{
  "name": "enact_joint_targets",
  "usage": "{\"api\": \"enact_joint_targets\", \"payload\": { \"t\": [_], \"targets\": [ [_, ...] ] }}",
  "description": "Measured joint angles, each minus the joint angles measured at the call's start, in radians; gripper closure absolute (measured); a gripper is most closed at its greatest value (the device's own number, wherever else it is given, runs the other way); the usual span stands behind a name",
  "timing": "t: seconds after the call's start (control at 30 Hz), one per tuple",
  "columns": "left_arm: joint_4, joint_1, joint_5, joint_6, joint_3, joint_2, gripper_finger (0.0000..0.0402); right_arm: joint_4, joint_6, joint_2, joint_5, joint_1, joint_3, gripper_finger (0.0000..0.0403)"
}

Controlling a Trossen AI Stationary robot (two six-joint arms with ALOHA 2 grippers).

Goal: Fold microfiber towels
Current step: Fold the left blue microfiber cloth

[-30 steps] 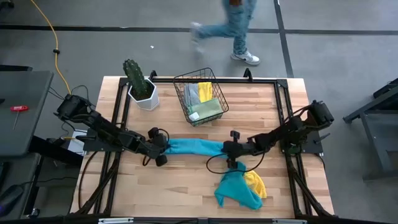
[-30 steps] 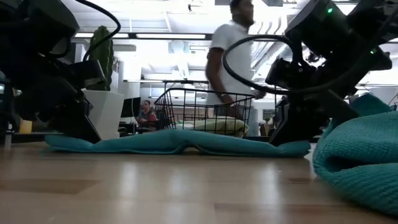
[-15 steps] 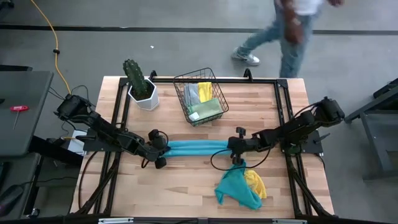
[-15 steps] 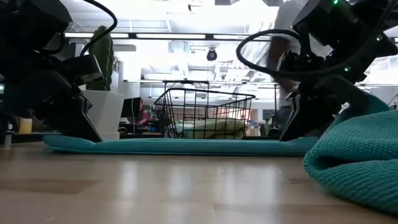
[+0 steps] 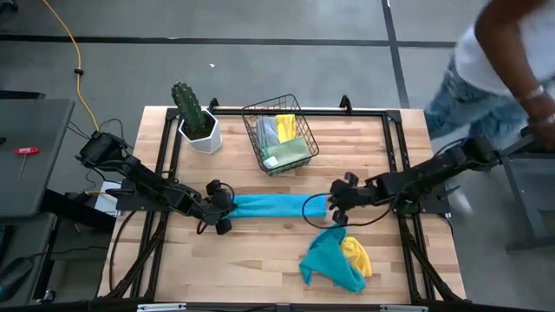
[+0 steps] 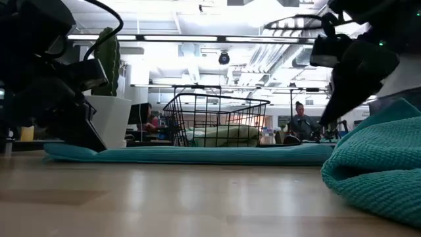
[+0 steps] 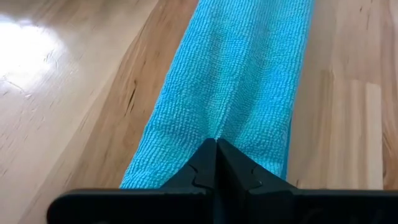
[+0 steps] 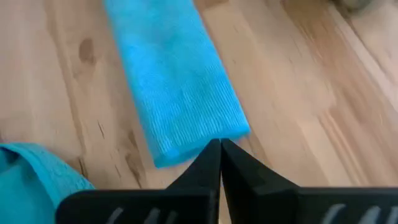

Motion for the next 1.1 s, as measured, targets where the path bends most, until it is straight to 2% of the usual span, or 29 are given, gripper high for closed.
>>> {"api": "enact_joint_targets", "payload": {
  "t": [0.17,0.47,0.6,0.8,1.1],
  "targets": [
    [0.008,0.000,0.000,0.000,0.000,0.000,0.0400,-0.087,0.205,-0.023,-0.003,0.010,0.000,0.0359],
    [0.012,0.000,0.000,0.011,0.001,0.000,0.0400,-0.100,0.495,-0.005,0.029,-0.001,0.000,0.0188],
    [0.012,0.000,0.016,0.010,0.001,0.000,0.0400,-0.100,0.684,-0.005,0.047,-0.036,0.000,0.0138],
    [0.014,0.000,0.020,0.009,0.002,0.000,0.0400,-0.078,0.824,0.040,0.012,-0.046,0.000,0.0126],
    [0.022,0.000,0.024,0.008,0.002,0.000,0.0400,0.149,0.889,0.252,-0.056,-0.037,0.004,0.0125]
  ]
}}
